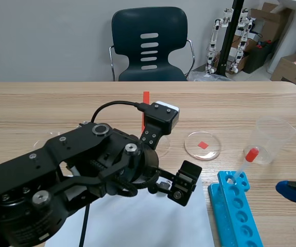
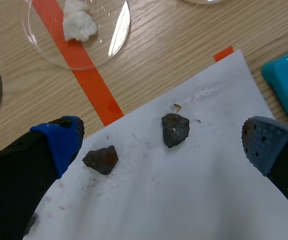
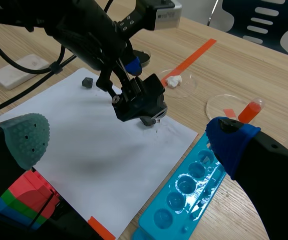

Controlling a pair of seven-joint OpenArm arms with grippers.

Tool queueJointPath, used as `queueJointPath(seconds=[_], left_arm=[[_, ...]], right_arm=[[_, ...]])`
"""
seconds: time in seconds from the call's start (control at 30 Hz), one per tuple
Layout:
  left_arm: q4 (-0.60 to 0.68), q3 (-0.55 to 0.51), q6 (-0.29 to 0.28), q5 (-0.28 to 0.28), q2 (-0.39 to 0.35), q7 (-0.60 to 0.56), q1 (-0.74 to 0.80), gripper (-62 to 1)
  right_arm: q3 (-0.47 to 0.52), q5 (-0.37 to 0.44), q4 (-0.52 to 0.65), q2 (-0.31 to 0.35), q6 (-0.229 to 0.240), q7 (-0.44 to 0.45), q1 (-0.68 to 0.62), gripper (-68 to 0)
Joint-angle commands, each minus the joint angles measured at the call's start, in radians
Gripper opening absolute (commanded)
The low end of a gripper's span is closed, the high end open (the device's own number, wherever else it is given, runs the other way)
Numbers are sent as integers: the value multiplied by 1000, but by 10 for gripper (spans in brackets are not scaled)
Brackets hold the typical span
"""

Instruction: Pick up the right mineral with the left hand

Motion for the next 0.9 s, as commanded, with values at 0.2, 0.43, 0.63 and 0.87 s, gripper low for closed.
queueJointPath(seconds=[0.2,0.43,0.63,0.87], left_arm=[[-87,6,2,2,81,38,-17,14],[-154,8,0,11,124,35,-17,14],[-207,8,1,27,152,14,-17,14],[-254,8,1,28,174,-29,-20,14]], right_arm=[[1,15,8,0,1,15,1,4],[1,15,8,0,1,15,1,4],[1,15,8,0,1,15,1,4],[1,15,8,0,1,15,1,4]])
